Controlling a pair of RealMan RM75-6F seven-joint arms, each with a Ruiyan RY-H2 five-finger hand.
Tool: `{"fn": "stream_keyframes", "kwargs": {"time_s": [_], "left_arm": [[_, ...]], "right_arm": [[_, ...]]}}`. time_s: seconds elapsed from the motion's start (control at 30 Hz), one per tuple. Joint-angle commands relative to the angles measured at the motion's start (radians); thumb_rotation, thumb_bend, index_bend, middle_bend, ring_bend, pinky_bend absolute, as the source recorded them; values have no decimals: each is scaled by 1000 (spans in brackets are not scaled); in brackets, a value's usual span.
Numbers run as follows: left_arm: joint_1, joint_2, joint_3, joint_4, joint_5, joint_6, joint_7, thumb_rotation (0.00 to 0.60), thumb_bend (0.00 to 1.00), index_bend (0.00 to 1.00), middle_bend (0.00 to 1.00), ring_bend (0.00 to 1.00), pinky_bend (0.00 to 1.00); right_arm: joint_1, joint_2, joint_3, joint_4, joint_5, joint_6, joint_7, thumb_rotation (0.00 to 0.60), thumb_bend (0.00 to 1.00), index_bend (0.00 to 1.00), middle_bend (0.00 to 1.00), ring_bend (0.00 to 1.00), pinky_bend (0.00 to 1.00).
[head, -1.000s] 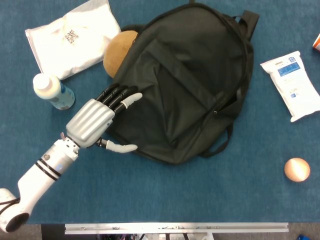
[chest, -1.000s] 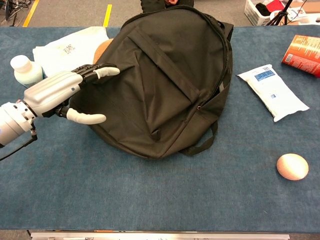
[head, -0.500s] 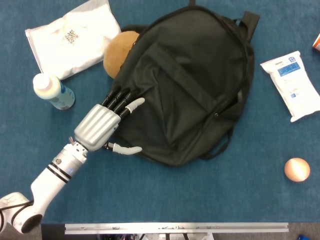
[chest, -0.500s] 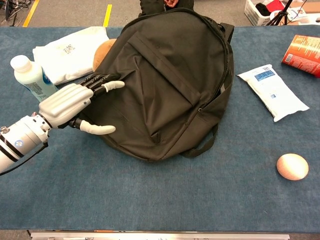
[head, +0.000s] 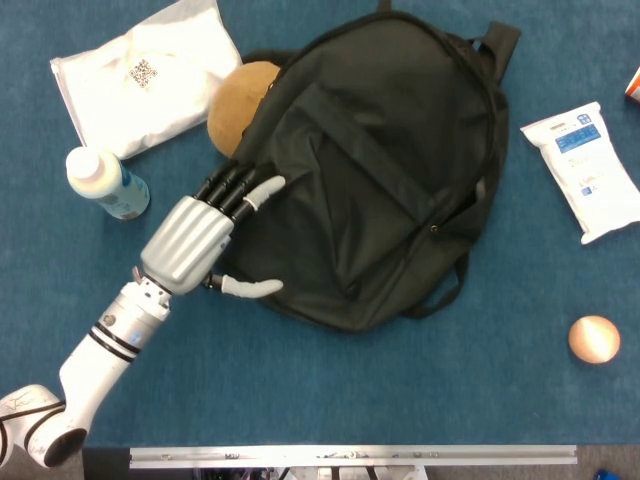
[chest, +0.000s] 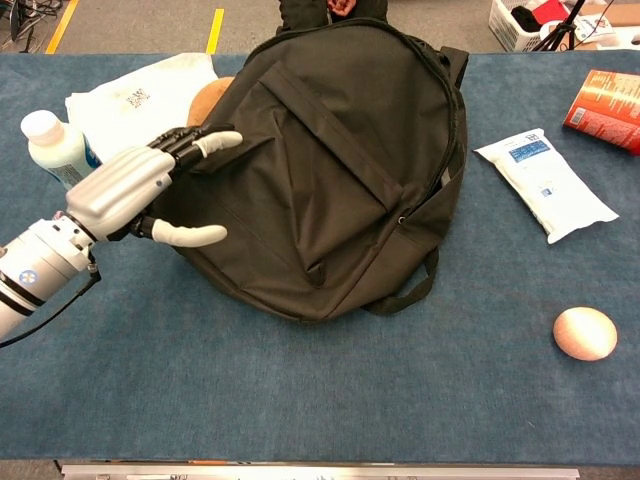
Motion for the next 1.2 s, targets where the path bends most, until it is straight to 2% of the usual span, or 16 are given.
{"fn": "stream_keyframes", "kwargs": {"time_s": [0.03, 0.5, 0.77, 1.0, 1.2], "left_arm": [[3, 13, -10, -20, 5, 20, -4, 104, 24, 0, 0, 0, 0], [-4, -44, 46, 49, -13, -57, 13, 103, 24, 0, 0, 0, 0], [-6, -50, 57, 59, -23, -76, 20, 103, 24, 0, 0, 0, 0], [4, 6, 27, 6, -12, -3, 2, 103, 24, 0, 0, 0, 0], [44, 123, 31, -63, 1, 80, -3, 120, 24, 0, 0, 0, 0]], "right_arm": [[1, -1, 0, 1, 1, -2, -1, 600, 129, 215, 343, 200, 181], [-3, -7, -3, 16, 16, -11, 8, 600, 129, 215, 343, 200, 181], [-2, -9, -4, 18, 14, -14, 12, 600, 130, 215, 343, 201, 181], [-7, -2, -2, 16, 11, -5, 17, 600, 129, 215, 343, 200, 181], [-15, -4, -13, 26, 17, -14, 33, 600, 129, 215, 343, 200, 181]]}}
